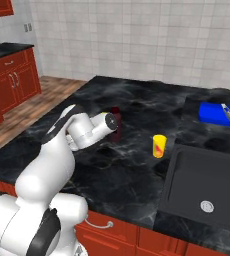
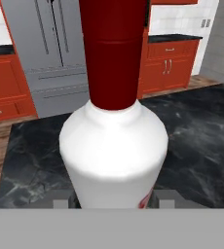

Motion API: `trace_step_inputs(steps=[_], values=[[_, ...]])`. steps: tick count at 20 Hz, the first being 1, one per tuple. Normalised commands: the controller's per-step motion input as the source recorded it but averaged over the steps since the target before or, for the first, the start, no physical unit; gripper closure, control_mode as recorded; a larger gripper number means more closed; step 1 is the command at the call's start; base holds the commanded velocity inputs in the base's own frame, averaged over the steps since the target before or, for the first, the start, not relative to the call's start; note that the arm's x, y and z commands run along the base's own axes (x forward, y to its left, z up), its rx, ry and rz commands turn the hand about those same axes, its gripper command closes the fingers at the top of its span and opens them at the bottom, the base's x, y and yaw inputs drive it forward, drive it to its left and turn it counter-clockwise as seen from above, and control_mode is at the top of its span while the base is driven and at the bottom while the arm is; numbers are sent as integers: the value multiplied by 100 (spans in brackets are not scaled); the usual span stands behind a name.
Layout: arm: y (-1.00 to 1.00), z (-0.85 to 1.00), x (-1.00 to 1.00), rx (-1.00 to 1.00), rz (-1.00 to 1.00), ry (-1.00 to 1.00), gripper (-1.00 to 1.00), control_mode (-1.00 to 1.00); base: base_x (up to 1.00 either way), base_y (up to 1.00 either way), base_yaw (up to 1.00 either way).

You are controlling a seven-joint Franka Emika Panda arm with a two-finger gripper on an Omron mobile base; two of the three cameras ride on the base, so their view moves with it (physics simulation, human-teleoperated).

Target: Place the drinks on the dining counter in a tight cluster.

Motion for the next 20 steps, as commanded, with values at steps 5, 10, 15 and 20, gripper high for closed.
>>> trace_step_inputs(steps=[5, 10, 15, 20], values=[[0, 0, 0, 0, 0, 0, 100, 100, 0, 0, 0], [-12, 0, 7, 0, -11, 0, 100, -100, 0, -1, 0], [-26, 0, 19, 0, -17, 0, 100, -100, 0, 0, 0], [-21, 0, 27, 0, -13, 0, 100, -100, 0, 0, 0]])
